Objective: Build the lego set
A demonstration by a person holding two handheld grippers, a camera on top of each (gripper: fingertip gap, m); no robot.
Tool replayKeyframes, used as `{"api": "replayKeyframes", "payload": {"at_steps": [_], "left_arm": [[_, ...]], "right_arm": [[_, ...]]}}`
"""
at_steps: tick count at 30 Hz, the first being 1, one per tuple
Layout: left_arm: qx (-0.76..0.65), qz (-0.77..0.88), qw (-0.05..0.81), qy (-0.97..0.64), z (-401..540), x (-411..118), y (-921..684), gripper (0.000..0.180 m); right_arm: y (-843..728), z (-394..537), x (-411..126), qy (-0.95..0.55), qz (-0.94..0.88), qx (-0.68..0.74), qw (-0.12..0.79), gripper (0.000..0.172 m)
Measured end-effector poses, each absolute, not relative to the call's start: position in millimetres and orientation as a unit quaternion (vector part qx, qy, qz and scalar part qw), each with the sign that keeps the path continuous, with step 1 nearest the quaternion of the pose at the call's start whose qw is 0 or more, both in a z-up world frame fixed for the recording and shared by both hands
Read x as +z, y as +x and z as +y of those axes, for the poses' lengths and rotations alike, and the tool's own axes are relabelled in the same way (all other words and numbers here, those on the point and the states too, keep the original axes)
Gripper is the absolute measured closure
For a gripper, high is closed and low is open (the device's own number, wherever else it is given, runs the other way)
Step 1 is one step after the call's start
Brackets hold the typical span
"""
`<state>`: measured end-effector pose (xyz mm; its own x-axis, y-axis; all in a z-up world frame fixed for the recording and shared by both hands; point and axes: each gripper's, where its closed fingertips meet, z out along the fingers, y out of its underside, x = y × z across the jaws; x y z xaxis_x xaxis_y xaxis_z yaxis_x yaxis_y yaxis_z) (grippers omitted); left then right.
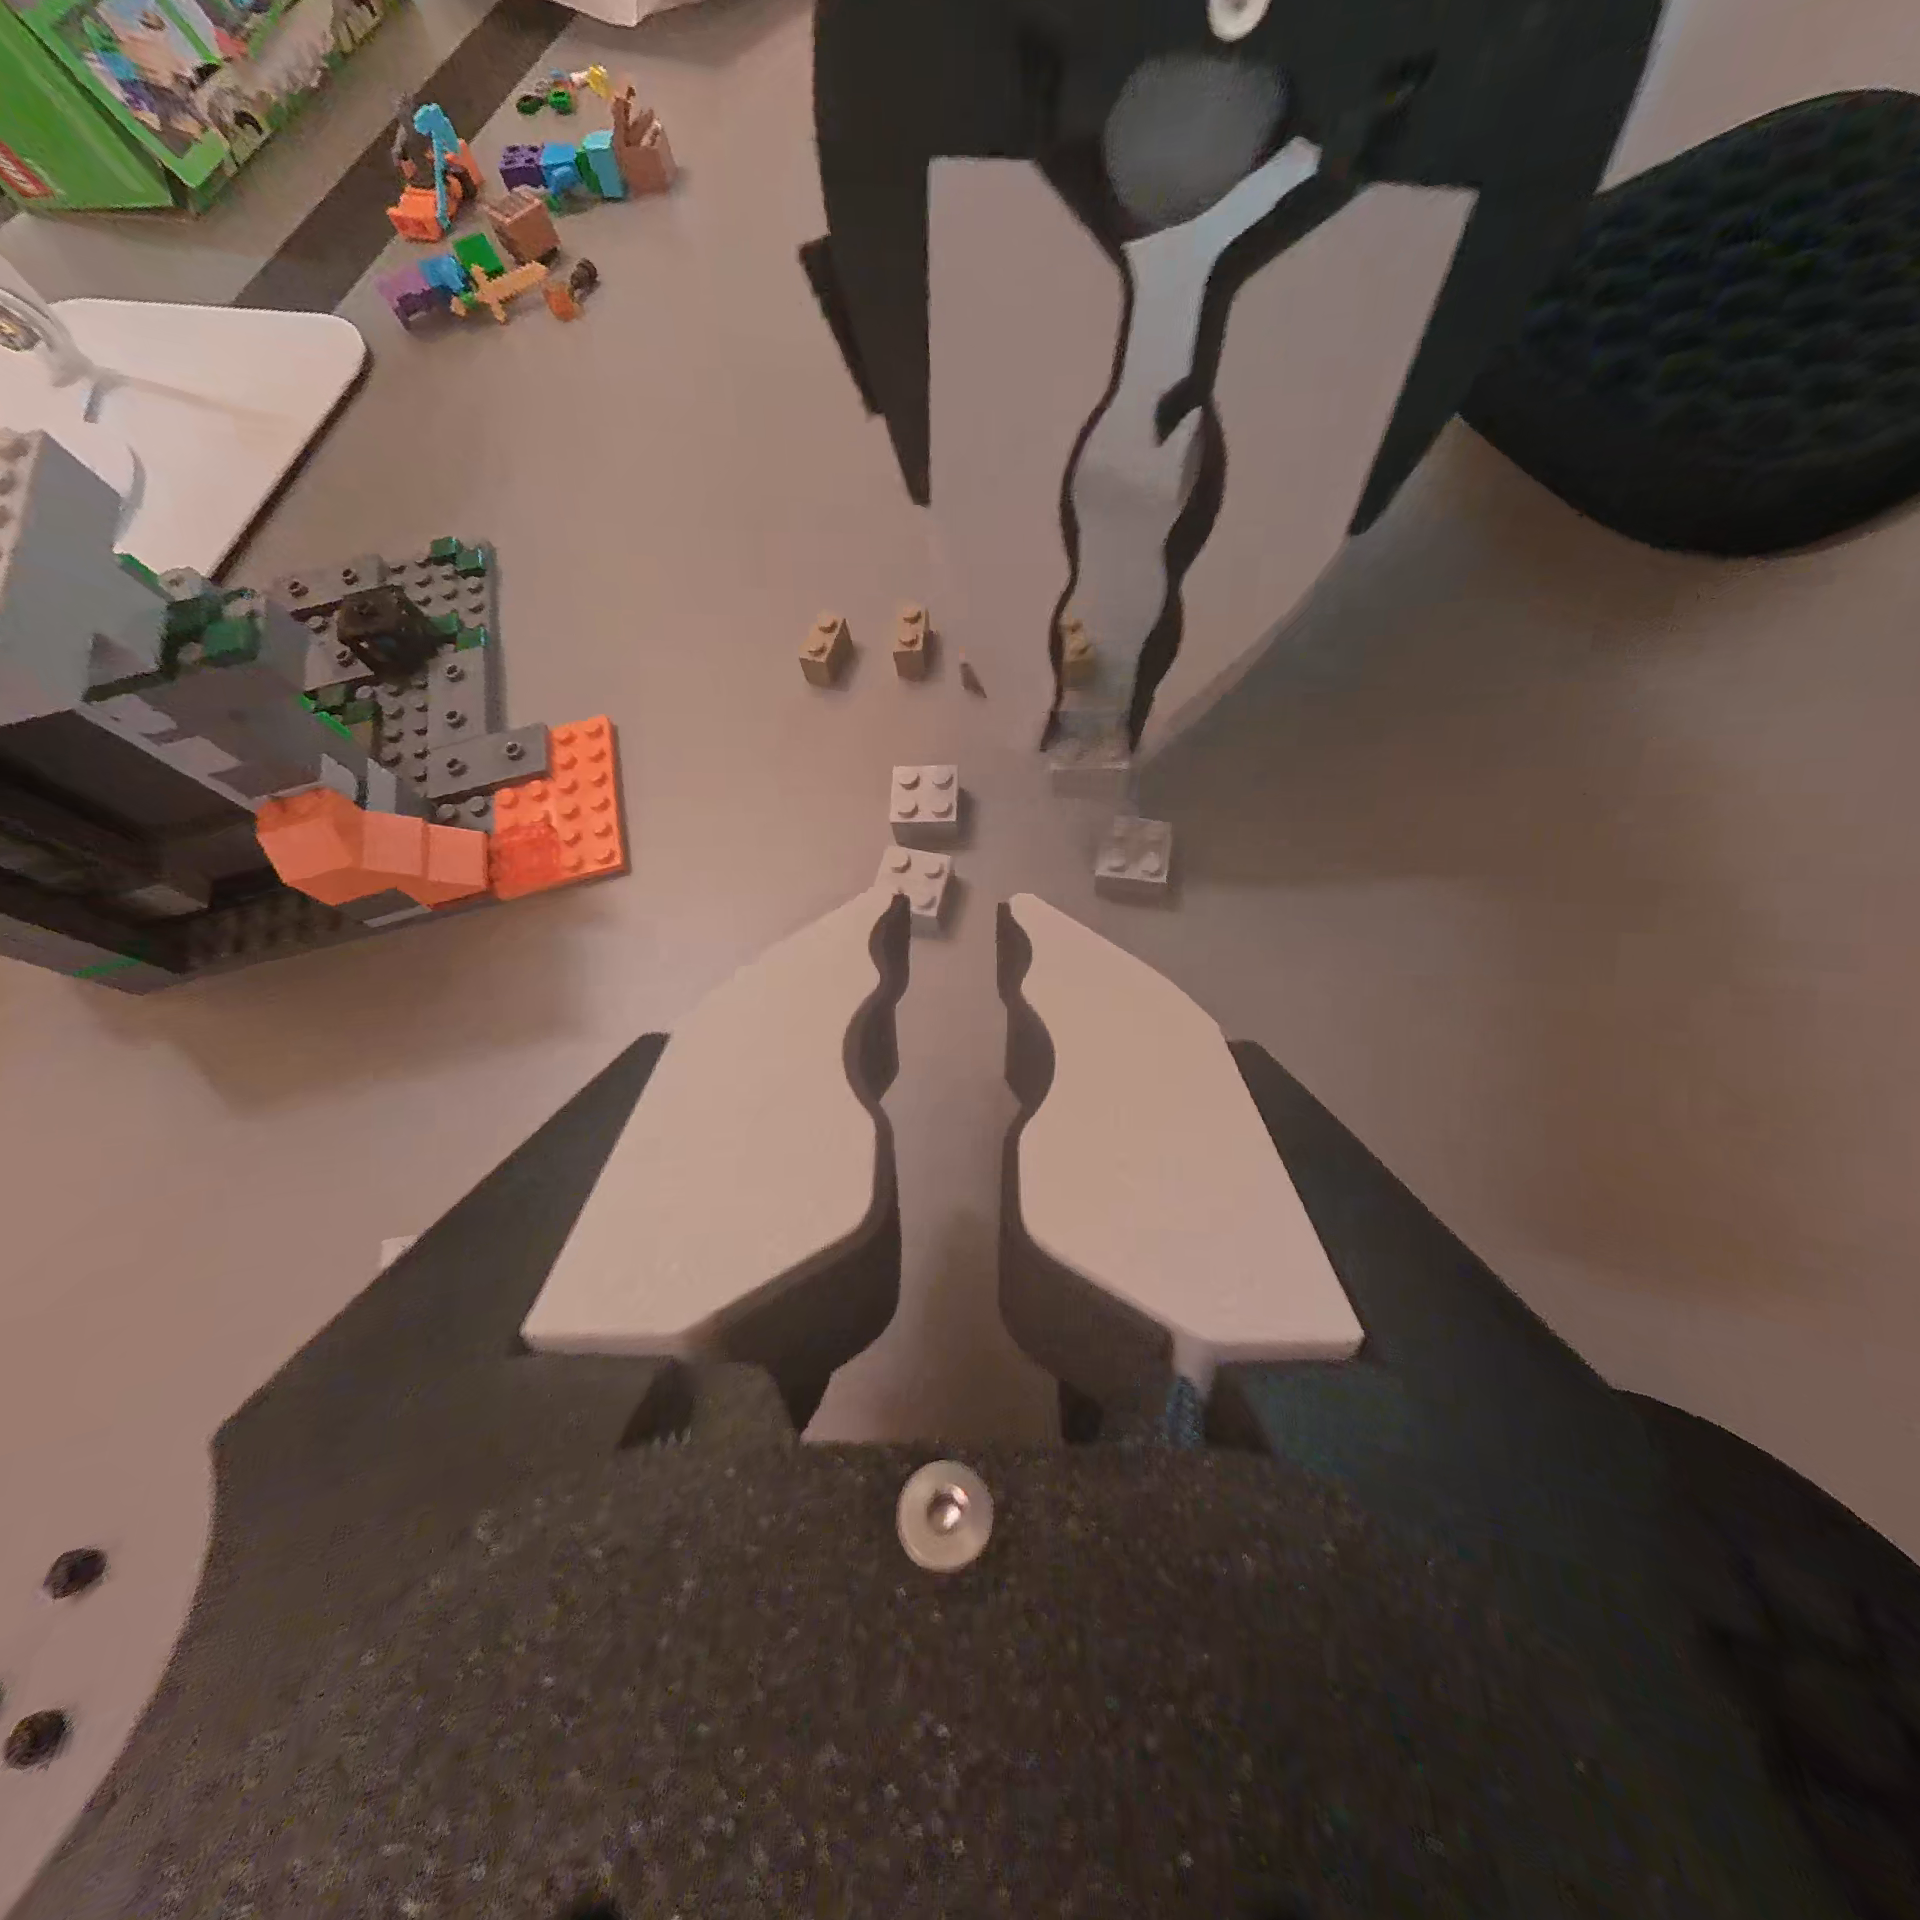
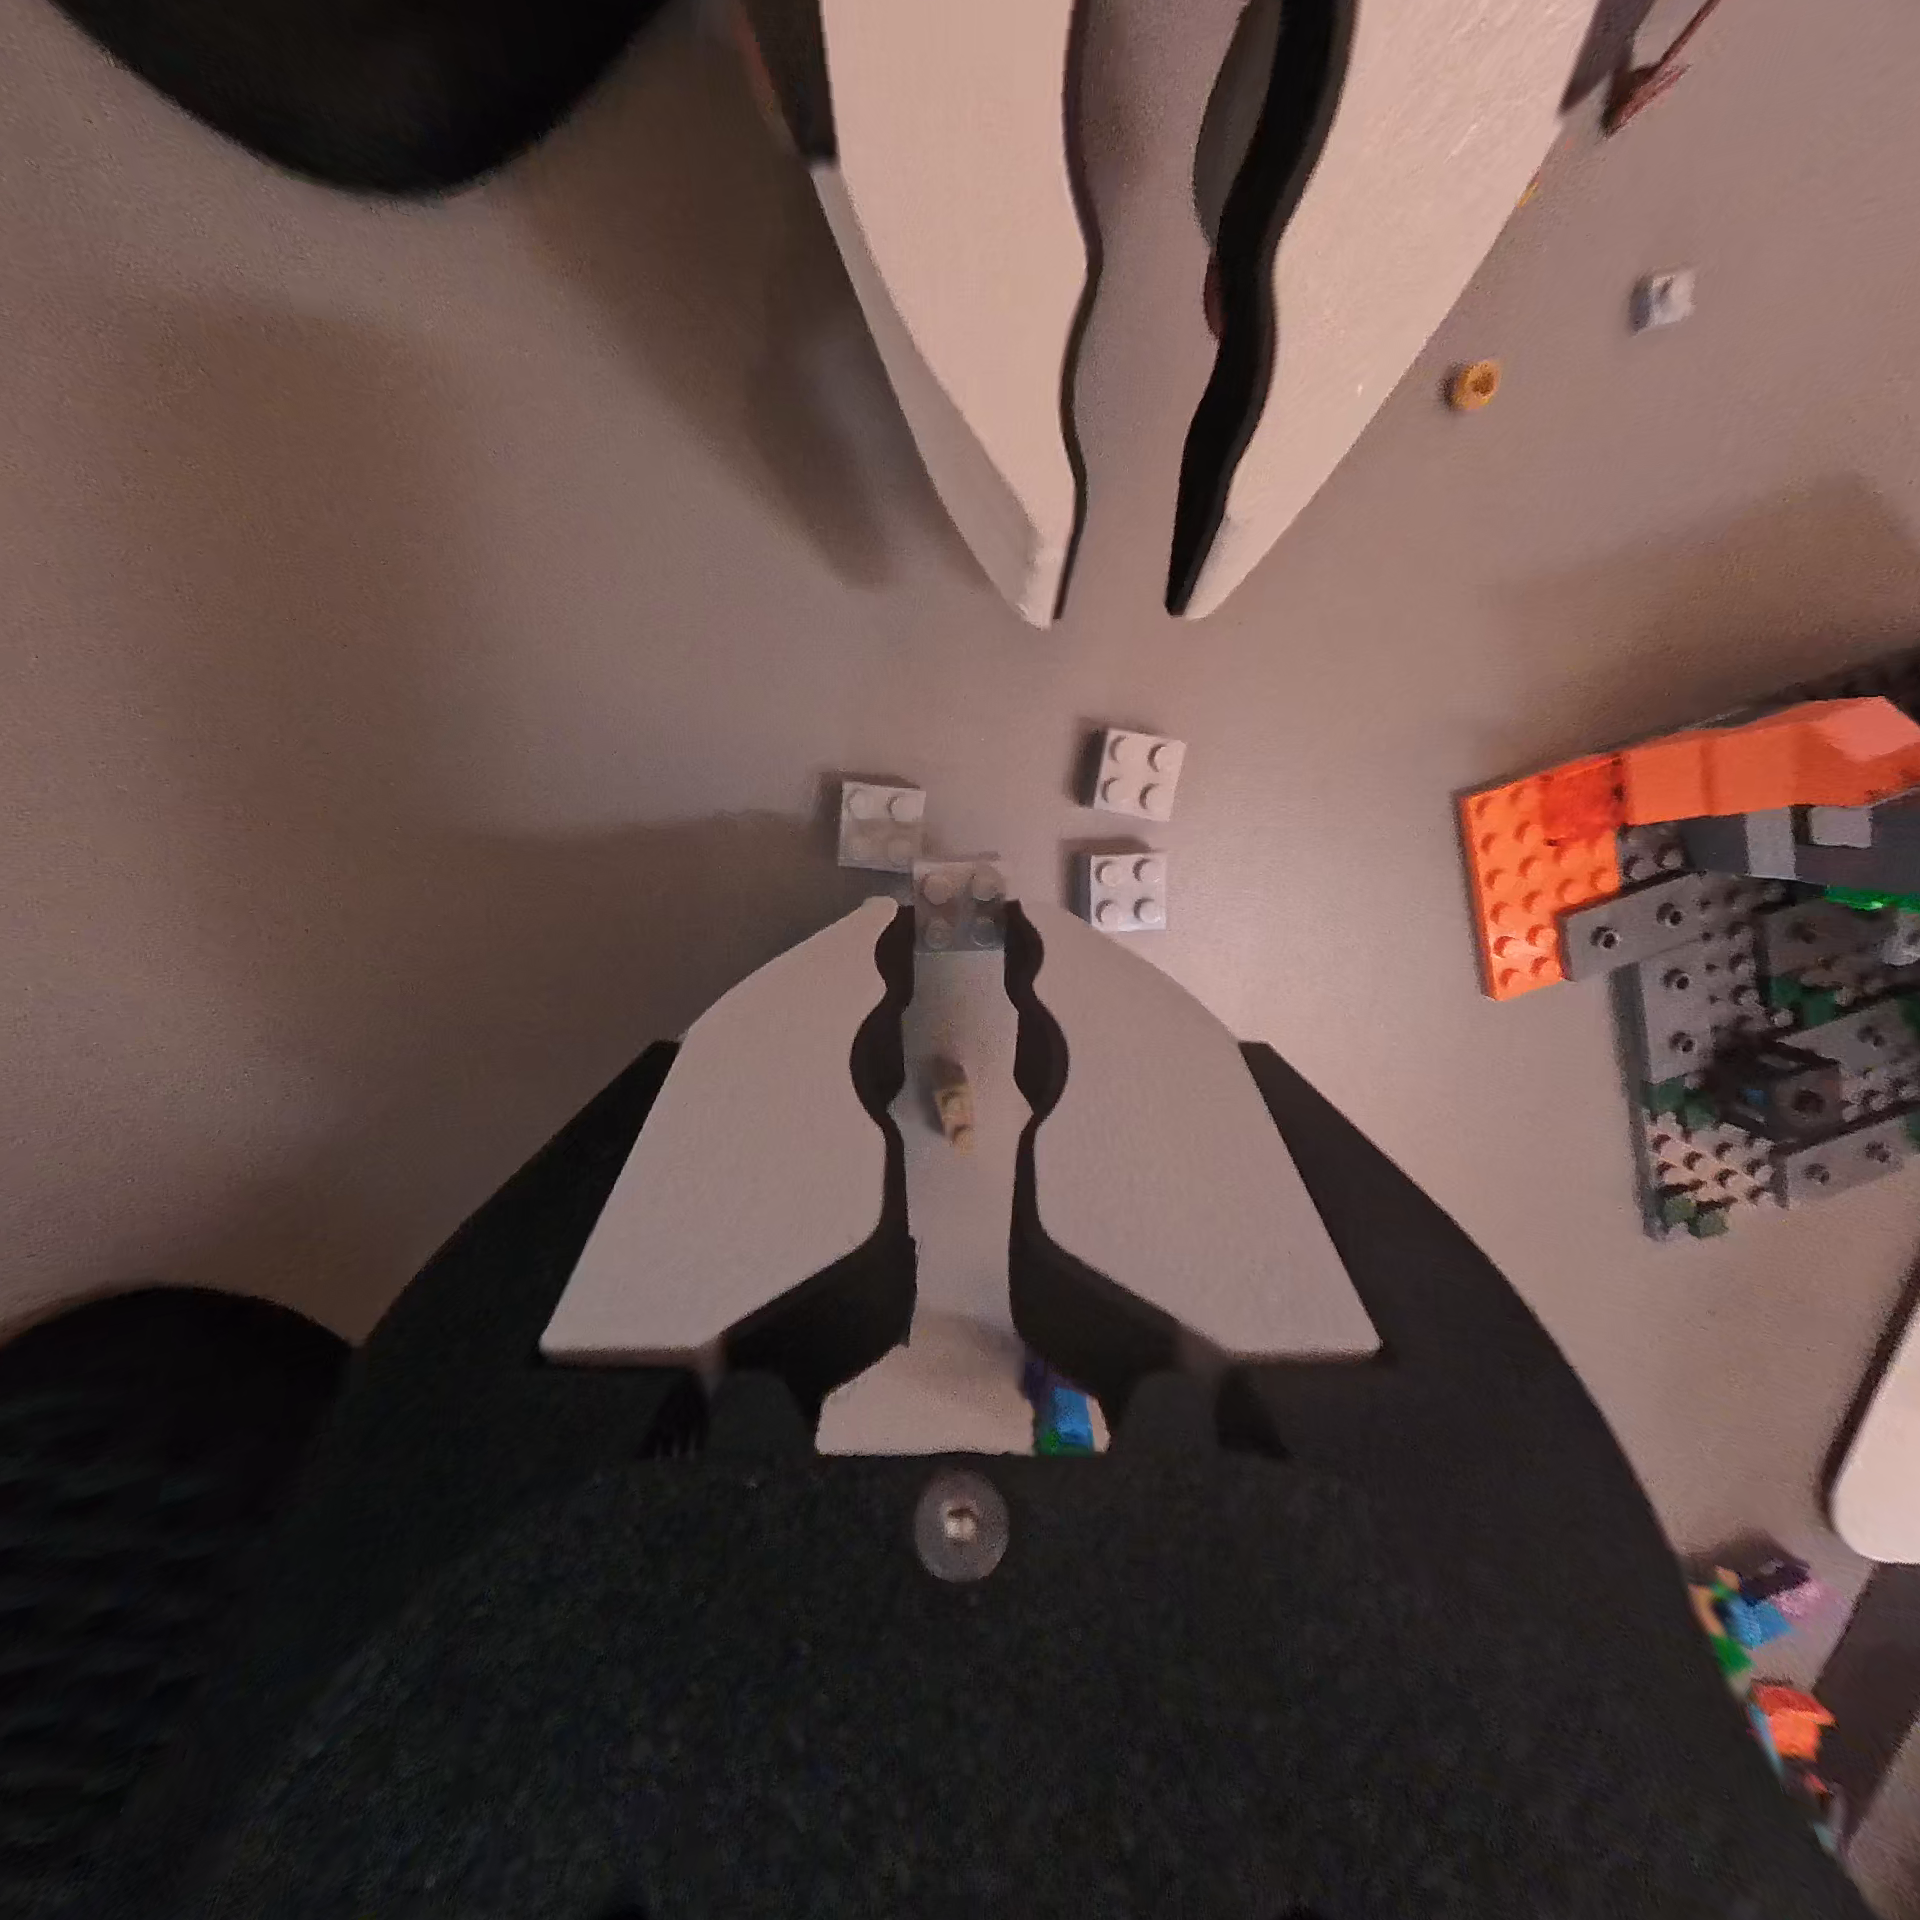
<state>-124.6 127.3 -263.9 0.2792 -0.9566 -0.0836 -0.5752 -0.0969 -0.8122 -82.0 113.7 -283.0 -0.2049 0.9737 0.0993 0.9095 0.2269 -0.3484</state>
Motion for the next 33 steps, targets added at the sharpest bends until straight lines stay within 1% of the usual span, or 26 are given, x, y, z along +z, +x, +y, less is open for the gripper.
{"api": "replayKeyframes", "payload": {"at_steps": [2, 6, 19, 29, 33], "left_arm": [[-0.228, 0.536, 0.405, -0.705, 135.7, -261.6, -127.4, 0.167], [-0.229, 0.519, 0.422, -0.707, 141.4, -255.8, -130.1, 0.167], [-0.224, 0.523, 0.424, -0.705, 139.9, -253.2, -130.8, 0.168], [-0.224, 0.524, 0.425, -0.703, 138.7, -251.5, -130.4, 0.168], [-0.223, 0.524, 0.425, -0.703, 138.8, -251.3, -130.8, 0.168]], "right_arm": [[-87.0, 110.9, -277.5, -0.628, -0.754, 0.116, 0.154, 0.156], [-93.4, 105.0, -282.9, -0.662, -0.725, 0.126, 0.143, 0.155], [-91.1, 98.7, -295.6, -0.677, -0.715, 0.11, 0.132, 0.155], [-92.2, 98.1, -295.4, -0.673, -0.719, 0.112, 0.132, 0.155], [-92.3, 97.5, -292.9, -0.667, -0.723, 0.118, 0.133, 0.151]]}}
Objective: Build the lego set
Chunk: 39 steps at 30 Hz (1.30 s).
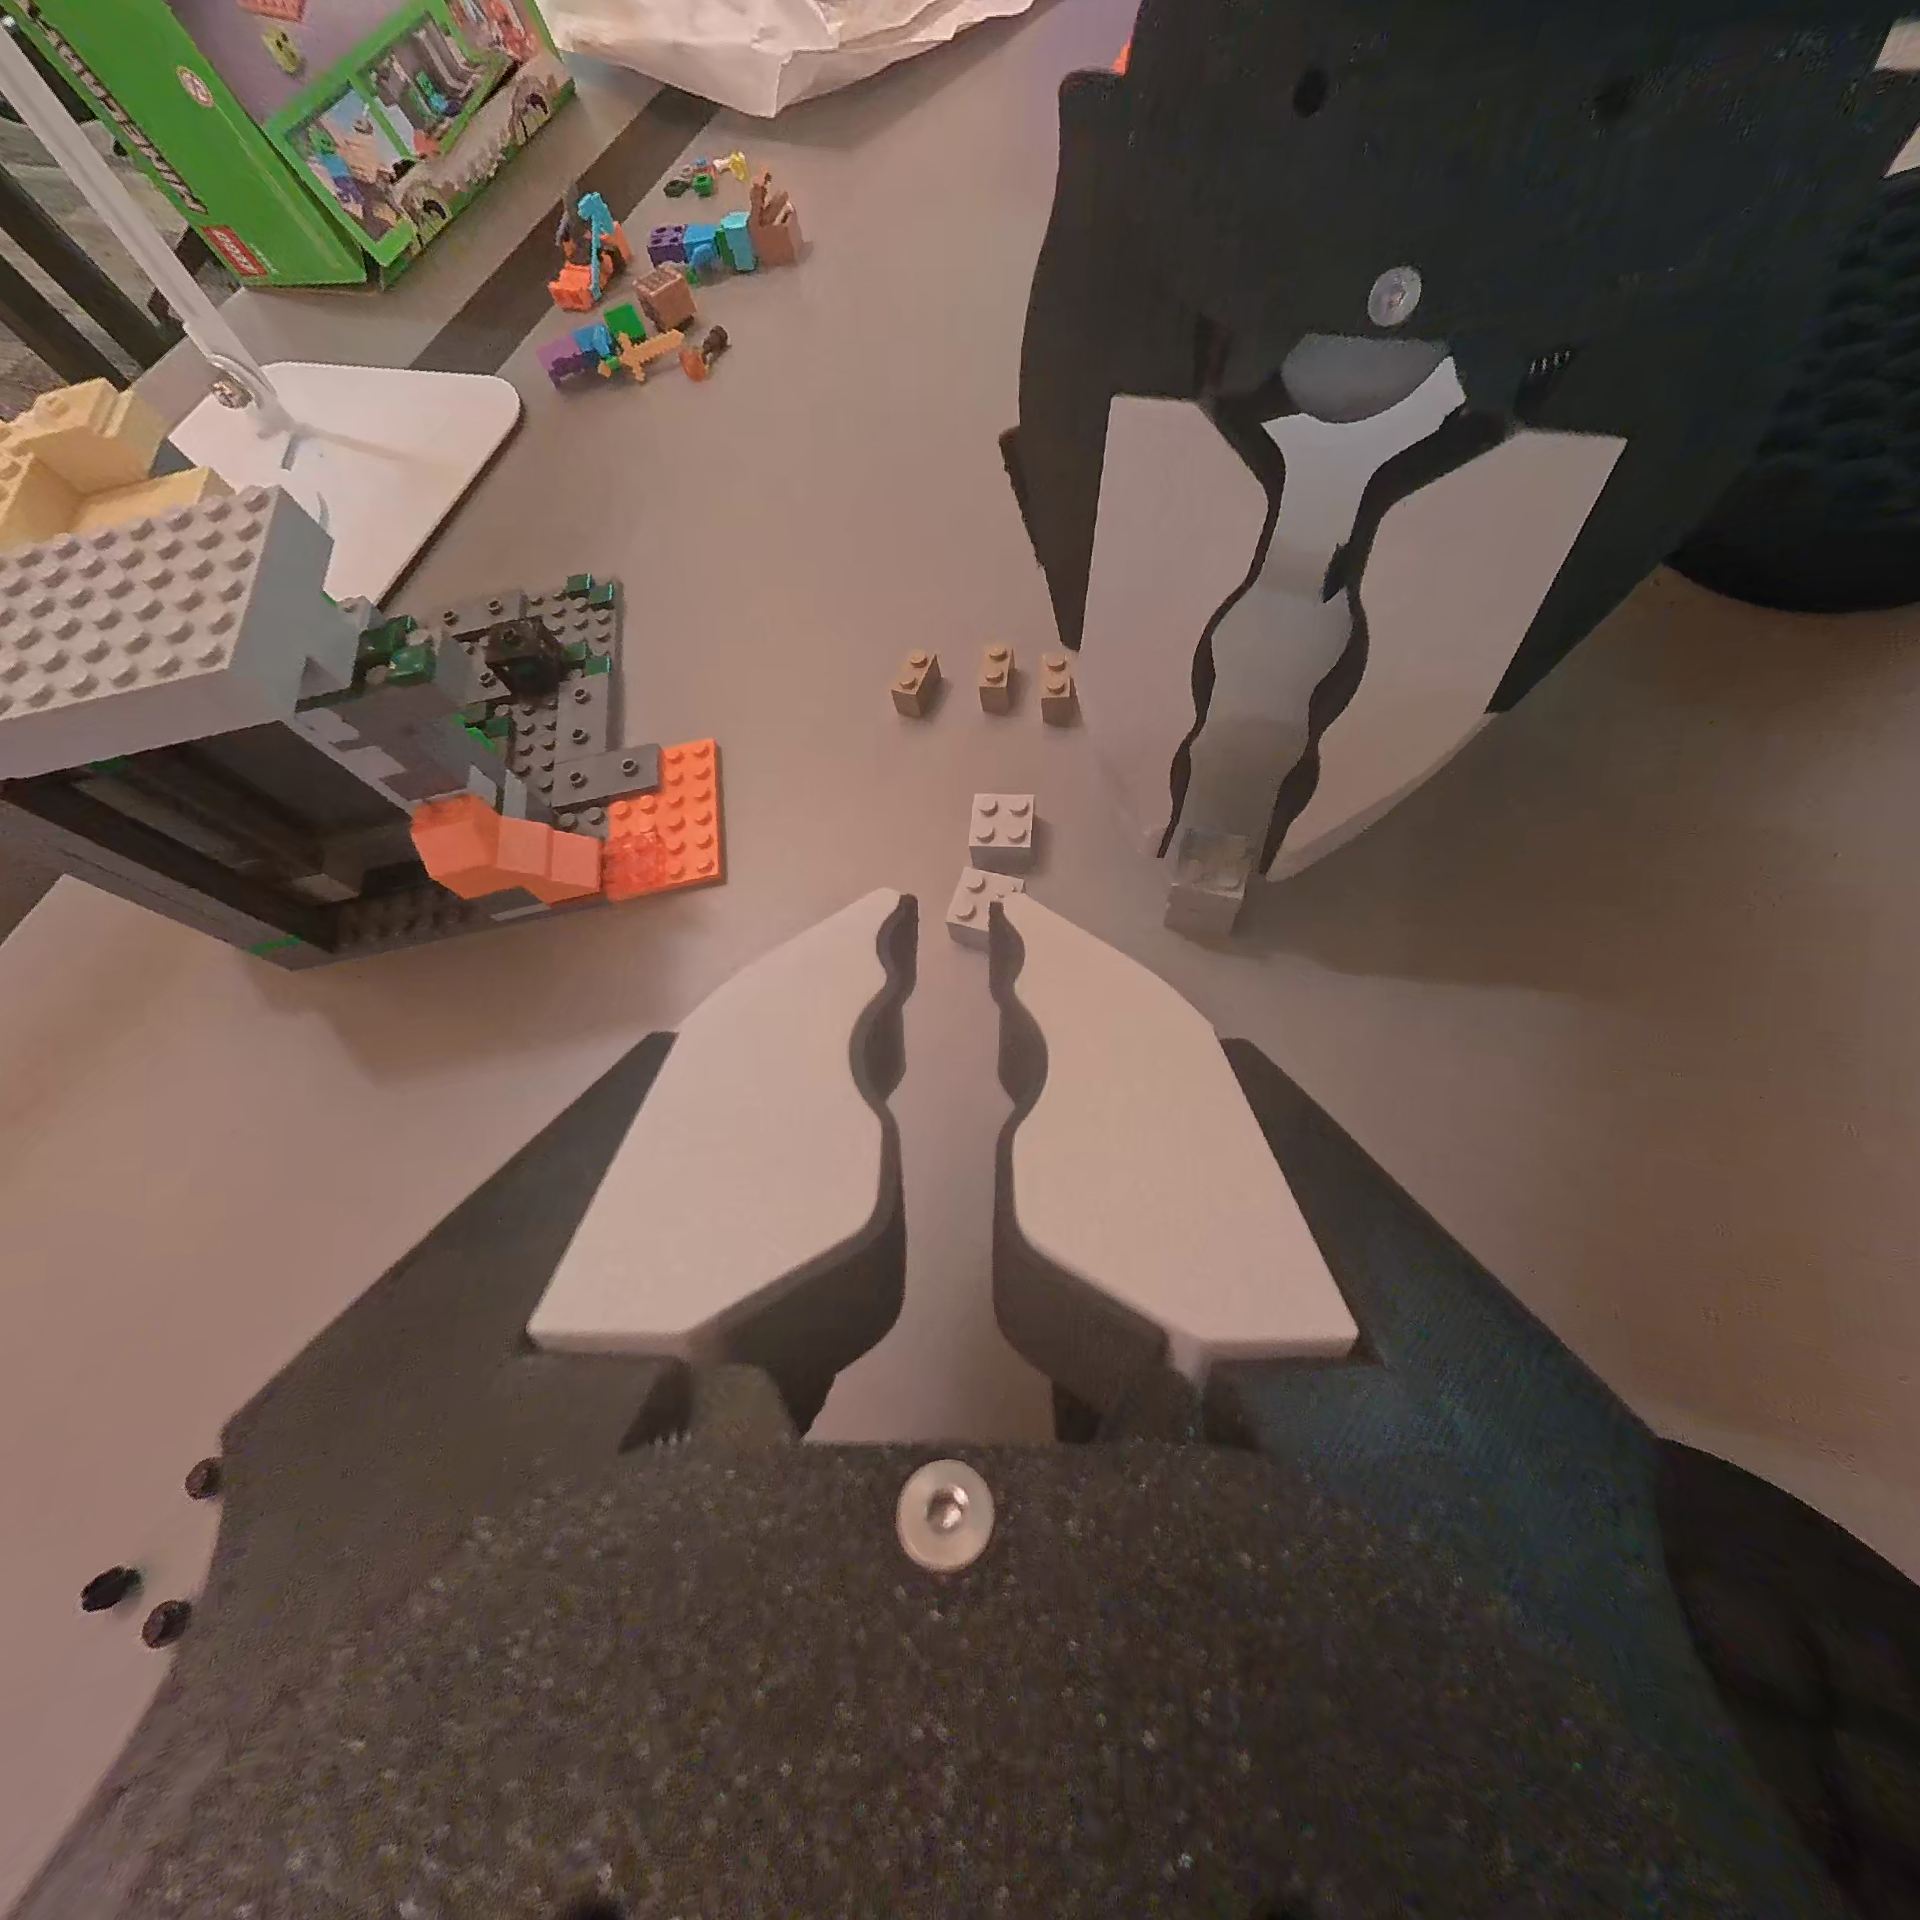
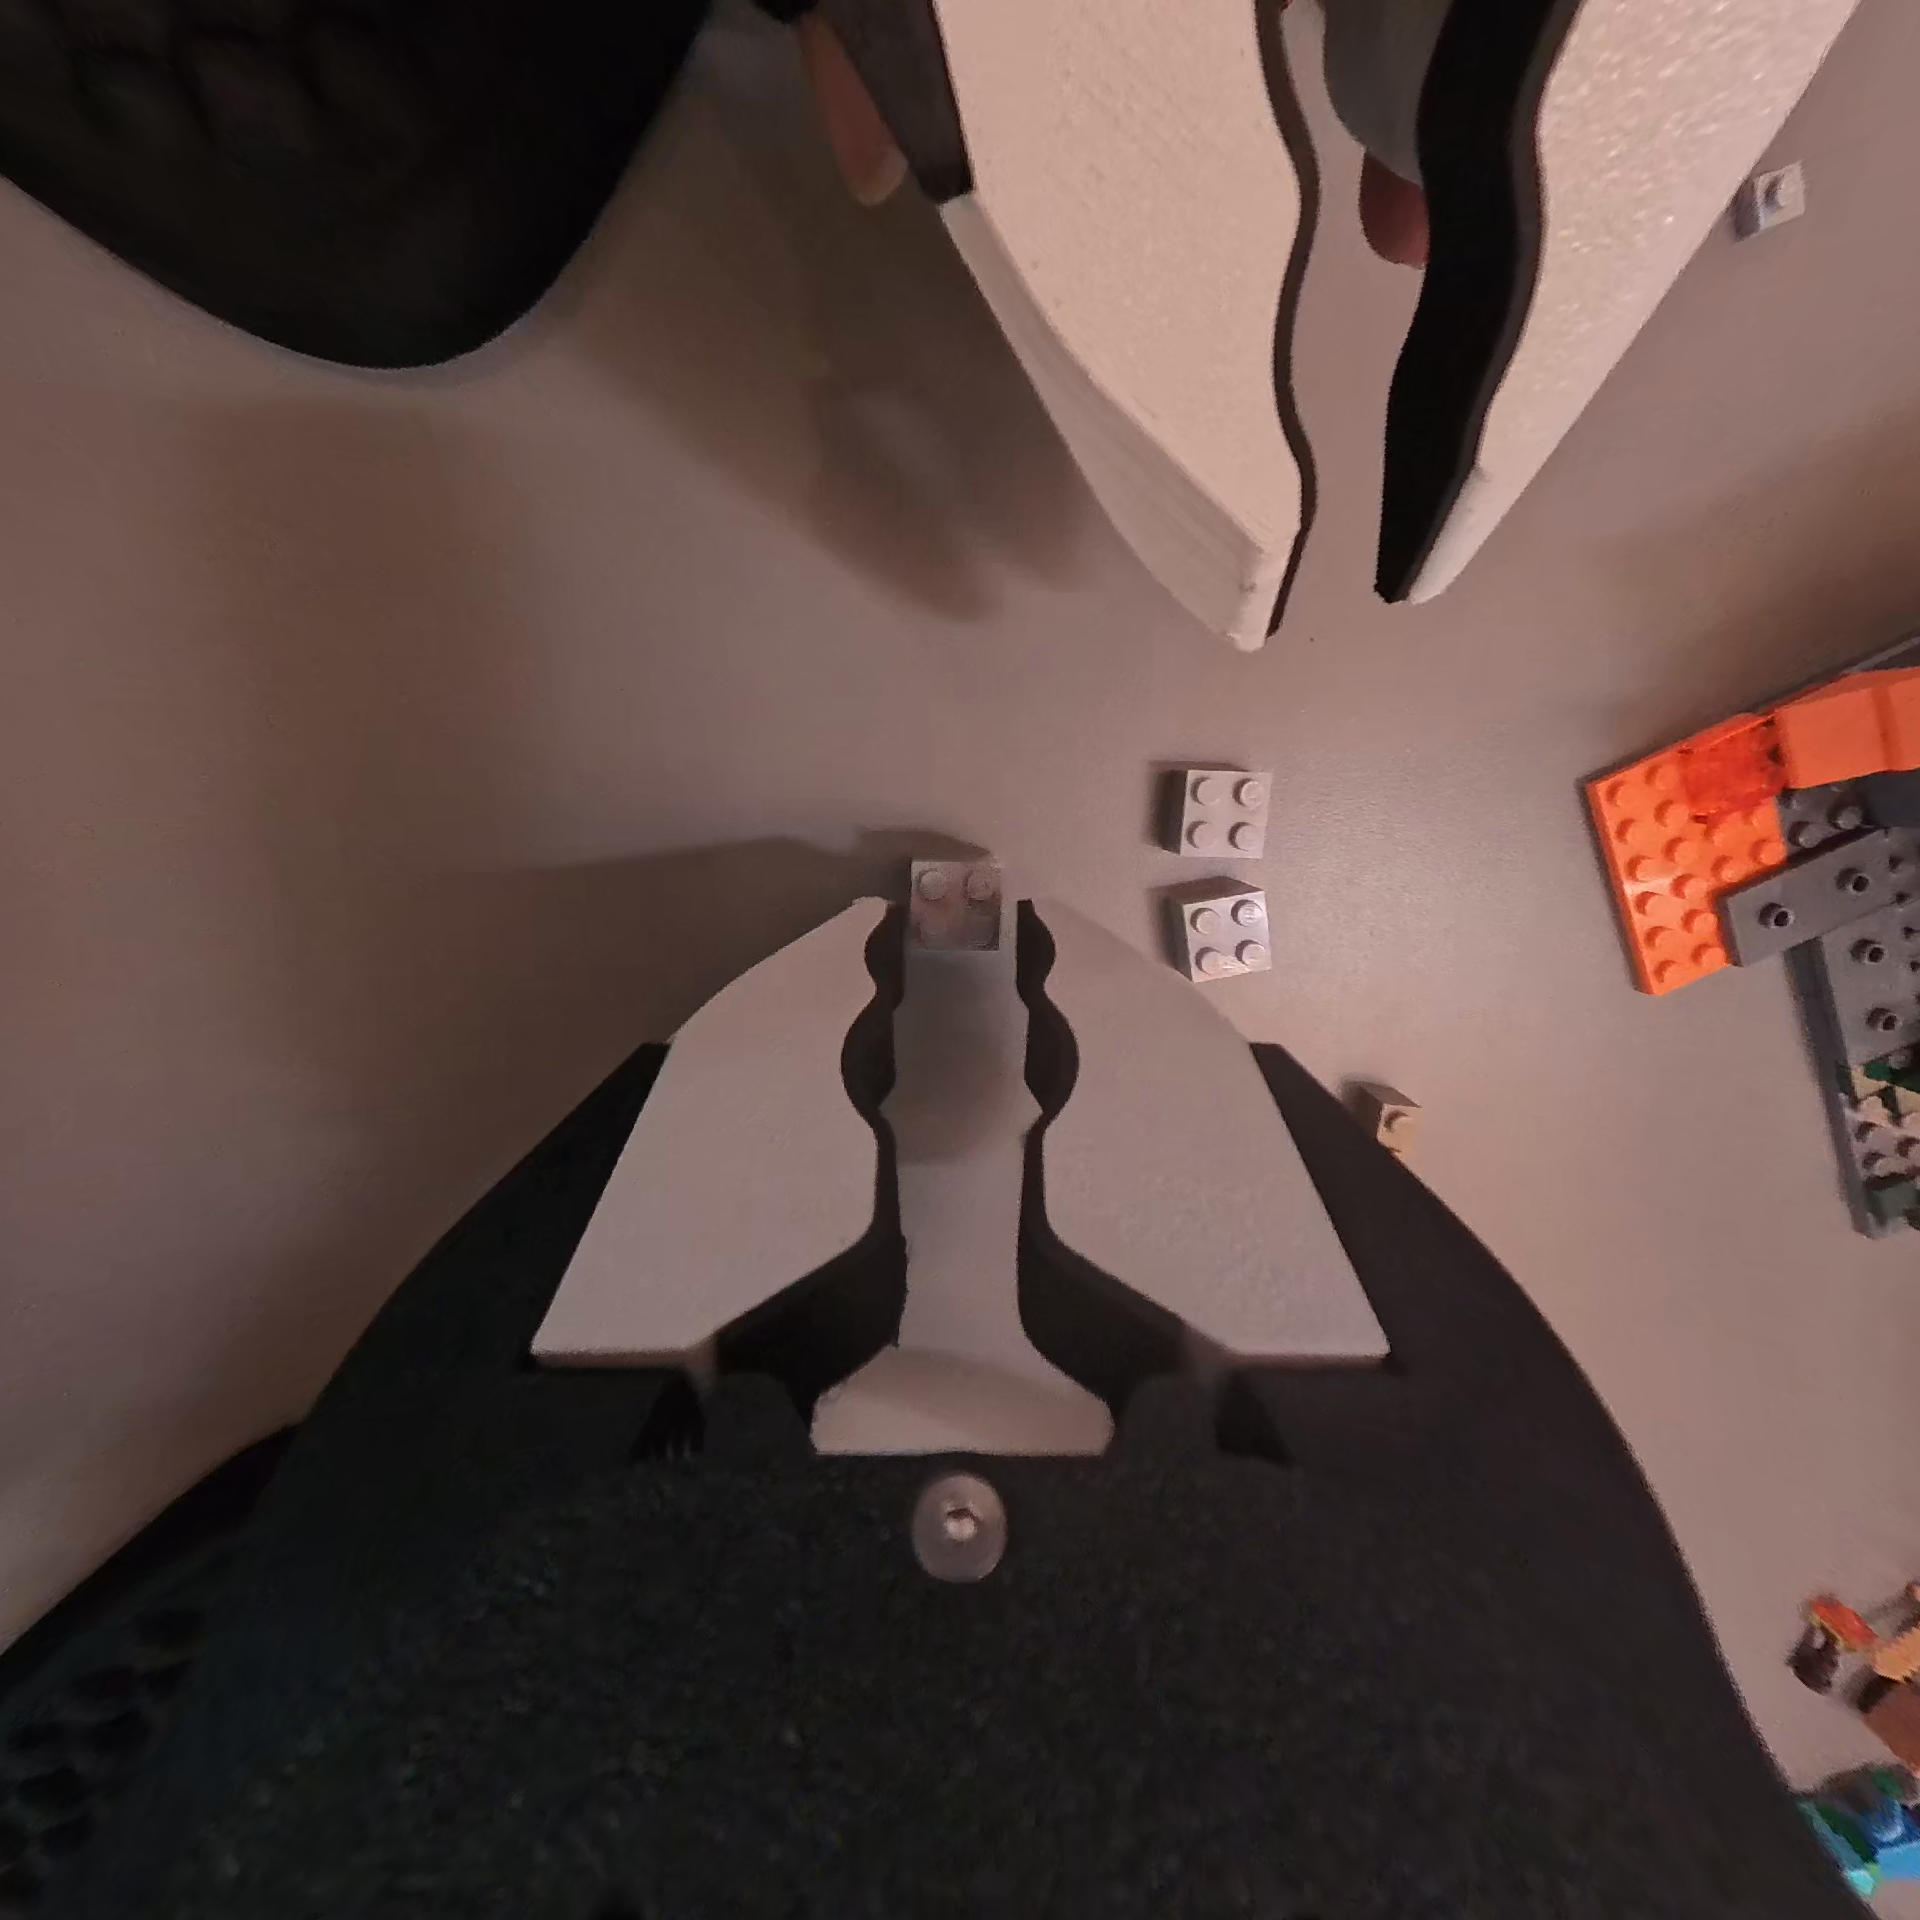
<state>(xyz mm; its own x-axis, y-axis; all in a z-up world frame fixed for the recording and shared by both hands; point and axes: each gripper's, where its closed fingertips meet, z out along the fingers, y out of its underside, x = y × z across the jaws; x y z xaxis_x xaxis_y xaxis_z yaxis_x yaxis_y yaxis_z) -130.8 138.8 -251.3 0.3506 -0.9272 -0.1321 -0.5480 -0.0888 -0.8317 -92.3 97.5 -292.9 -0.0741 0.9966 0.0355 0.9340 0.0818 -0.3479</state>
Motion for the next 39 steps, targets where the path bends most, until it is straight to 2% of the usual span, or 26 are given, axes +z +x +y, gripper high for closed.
{"api": "replayKeyframes", "payload": {"at_steps": [11, 14, 16, 22, 26, 39], "left_arm": [[-0.224, 0.529, 0.422, -0.702, 136.9, -251.5, -130.4, 0.169], [-0.23, 0.53, 0.424, -0.698, 135.3, -250.1, -130.1, 0.172], [-0.237, 0.53, 0.436, -0.688, 134.3, -244.6, -128.5, 0.172], [-0.278, 0.546, 0.505, -0.608, 111.3, -202.7, -105.2, 0.171], [-0.231, 0.561, 0.53, -0.593, 109.3, -194.2, -105.0, 0.173], [-0.21, 0.51, 0.537, -0.638, 136.9, -201.1, -129.7, 0.176]], "right_arm": [[-92.2, 97.3, -302.4, -0.66, -0.734, 0.111, 0.111, 0.144], [-91.2, 98.6, -308.5, -0.66, -0.736, 0.106, 0.105, 0.154], [-89.4, 95.3, -306.1, -0.659, -0.735, 0.122, 0.099, 0.155], [-77.2, 86.2, -257.7, -0.658, -0.703, 0.247, 0.107, 0.155], [-60.7, 97.5, -241.1, -0.671, -0.695, 0.237, 0.106, 0.155], [-87.1, 94.9, -295.2, -0.675, -0.716, 0.13, 0.12, 0.155]]}}
